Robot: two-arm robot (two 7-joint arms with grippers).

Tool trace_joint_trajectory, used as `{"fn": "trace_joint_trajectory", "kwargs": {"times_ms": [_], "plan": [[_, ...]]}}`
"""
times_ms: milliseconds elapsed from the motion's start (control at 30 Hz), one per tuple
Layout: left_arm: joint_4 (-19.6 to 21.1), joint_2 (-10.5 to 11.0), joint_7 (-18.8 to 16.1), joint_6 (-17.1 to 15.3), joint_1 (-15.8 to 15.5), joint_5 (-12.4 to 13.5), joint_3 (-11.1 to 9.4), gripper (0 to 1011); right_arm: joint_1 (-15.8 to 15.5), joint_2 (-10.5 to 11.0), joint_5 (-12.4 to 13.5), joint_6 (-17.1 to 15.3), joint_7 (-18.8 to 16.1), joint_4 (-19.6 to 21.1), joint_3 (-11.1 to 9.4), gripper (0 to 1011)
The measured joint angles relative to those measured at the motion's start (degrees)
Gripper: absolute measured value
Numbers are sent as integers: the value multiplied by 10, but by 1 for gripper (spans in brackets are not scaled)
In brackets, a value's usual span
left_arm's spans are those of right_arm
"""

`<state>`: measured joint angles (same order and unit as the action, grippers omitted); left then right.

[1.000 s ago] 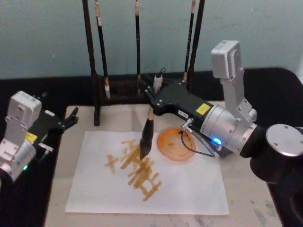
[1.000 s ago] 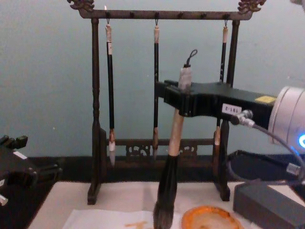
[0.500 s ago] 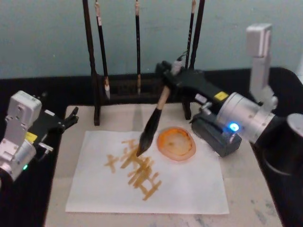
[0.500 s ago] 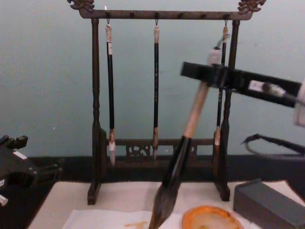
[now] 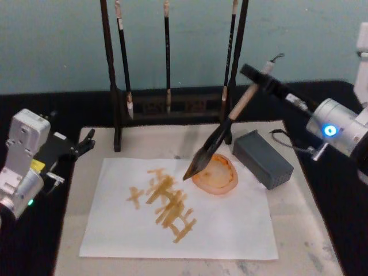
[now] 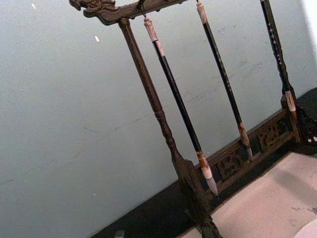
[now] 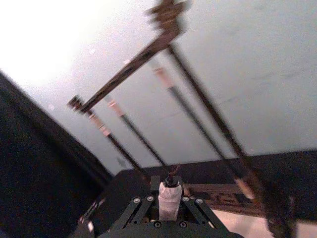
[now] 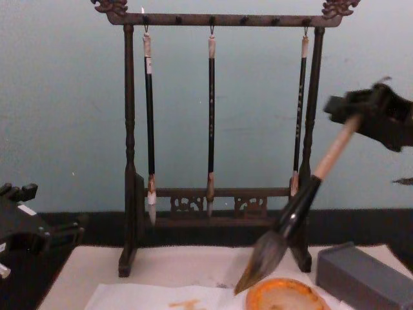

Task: Pick up the brush from the inkstone, write on the paper, then place the brush back to its original position.

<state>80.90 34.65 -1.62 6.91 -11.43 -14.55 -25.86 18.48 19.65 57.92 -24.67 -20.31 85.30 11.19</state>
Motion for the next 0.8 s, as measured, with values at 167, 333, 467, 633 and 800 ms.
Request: {"fn": "trace_joint_trajectory", "kwargs": {"times_ms": [167, 333, 467, 633, 800], "plan": [[0, 0, 0, 0, 0, 0, 0, 1010, 9, -7, 46, -15, 24, -41, -31, 148], [0, 0, 0, 0, 0, 0, 0, 1010, 19, -12, 69, -15, 41, -79, -46, 148], [0, 0, 0, 0, 0, 0, 0, 1009, 30, -14, 81, -13, 49, -114, -49, 148], [0, 0, 0, 0, 0, 0, 0, 1009, 44, -18, 96, -13, 58, -156, -50, 148], [0, 0, 0, 0, 0, 0, 0, 1009, 59, -23, 120, -23, 67, -201, -54, 149]]}}
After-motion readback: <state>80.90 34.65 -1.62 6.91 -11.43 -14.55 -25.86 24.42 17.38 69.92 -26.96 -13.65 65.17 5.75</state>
